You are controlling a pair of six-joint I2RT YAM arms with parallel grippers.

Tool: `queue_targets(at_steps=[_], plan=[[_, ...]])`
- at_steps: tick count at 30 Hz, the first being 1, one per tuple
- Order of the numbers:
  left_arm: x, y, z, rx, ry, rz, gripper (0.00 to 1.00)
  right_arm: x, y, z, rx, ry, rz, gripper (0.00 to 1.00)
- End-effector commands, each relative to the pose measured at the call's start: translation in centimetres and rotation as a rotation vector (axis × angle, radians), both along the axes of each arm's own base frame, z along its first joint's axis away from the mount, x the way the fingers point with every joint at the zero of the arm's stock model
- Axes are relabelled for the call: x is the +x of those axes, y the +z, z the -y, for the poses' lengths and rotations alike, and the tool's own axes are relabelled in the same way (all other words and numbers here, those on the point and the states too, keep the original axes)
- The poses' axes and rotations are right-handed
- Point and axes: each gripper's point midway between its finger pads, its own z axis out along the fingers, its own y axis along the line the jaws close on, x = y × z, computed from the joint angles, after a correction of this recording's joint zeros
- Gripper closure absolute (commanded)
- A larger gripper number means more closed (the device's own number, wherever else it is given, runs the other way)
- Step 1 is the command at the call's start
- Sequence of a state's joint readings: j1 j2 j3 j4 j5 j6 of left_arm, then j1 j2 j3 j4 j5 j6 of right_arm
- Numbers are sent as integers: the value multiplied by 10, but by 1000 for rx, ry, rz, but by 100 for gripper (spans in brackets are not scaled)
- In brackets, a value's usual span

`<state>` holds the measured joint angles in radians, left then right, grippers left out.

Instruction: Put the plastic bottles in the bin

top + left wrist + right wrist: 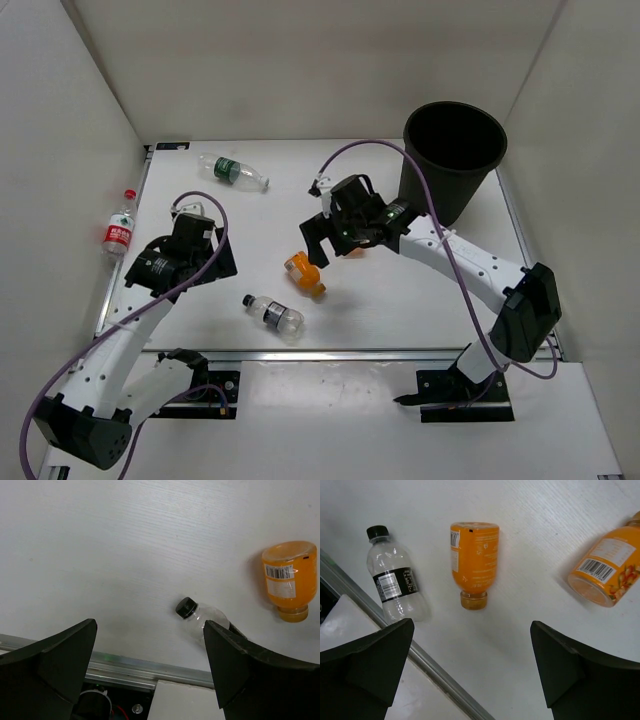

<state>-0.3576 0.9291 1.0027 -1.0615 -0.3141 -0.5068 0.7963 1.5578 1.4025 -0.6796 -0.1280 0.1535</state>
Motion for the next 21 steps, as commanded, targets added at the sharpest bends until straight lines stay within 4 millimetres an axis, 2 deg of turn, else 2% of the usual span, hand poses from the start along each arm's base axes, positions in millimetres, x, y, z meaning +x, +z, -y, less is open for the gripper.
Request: queue_targets(at_steps=[1, 5, 8, 11, 13, 14, 15, 17, 19, 20, 21], plan=[[-9, -11, 8, -47, -11, -24, 1, 17, 42, 1, 113, -46, 86, 1], [-20, -24, 8, -64, -9, -47, 1, 33, 51, 12, 119, -46, 159, 1], [-26, -31, 11, -87, -13, -45, 1, 55, 44, 26, 70, -125, 188, 0], [-31, -37, 8, -78, -2, -65, 1, 86, 27, 47, 11, -230, 183, 1], [-34, -39, 9, -90, -16, -57, 1, 118, 15, 69, -37, -342, 194, 2], [-37, -46, 10, -99, -17, -75, 1, 123, 3, 68, -34, -334, 164, 7], [-34, -41, 14, -112, -30, -56, 1, 131, 6, 70, 8, -341, 147, 8], [-34, -39, 16, -122, -30, -53, 1, 145, -16, 75, 17, -365, 87, 8], [-34, -38, 16, -129, -24, -49, 2, 161, -25, 79, -7, -416, 83, 8], [-35, -42, 17, -131, -17, -65, 1, 163, -42, 77, -41, -410, 60, 8], [-35, -43, 16, -133, -4, -65, 1, 165, -42, 74, -43, -409, 61, 8]])
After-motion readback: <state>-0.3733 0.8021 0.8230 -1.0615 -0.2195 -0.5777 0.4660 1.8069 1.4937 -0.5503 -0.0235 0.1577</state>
